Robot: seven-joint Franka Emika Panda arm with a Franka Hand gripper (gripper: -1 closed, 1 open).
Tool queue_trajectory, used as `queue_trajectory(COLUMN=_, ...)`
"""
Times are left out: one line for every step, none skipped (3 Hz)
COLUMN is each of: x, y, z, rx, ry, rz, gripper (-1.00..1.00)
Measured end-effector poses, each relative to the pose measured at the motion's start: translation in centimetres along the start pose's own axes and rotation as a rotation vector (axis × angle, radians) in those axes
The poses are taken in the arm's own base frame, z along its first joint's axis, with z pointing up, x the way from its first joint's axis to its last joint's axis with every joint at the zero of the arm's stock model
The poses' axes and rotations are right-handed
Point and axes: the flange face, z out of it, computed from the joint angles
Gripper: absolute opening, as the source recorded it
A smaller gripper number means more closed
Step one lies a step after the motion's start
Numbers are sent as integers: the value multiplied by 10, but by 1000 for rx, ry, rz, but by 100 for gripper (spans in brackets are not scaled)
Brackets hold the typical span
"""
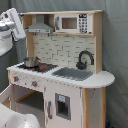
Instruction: Play with the kitchen
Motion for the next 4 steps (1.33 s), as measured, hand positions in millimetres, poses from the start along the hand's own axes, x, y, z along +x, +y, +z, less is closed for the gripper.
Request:
queue_trajectory(x=-1, y=-12, z=-29, rx=-1, ry=-7, rz=-62, gripper=100)
queue_trajectory(x=-14, y=-30, z=-49, rx=-9, ry=-28, rz=-113, gripper=100)
queue_trajectory(x=-29, y=-47, z=-69, rx=-16, ry=-48, rz=-155, gripper=100)
queue_trajectory(x=-47, y=-67, z=-91, rx=-26, ry=-63, rz=-198, gripper=100)
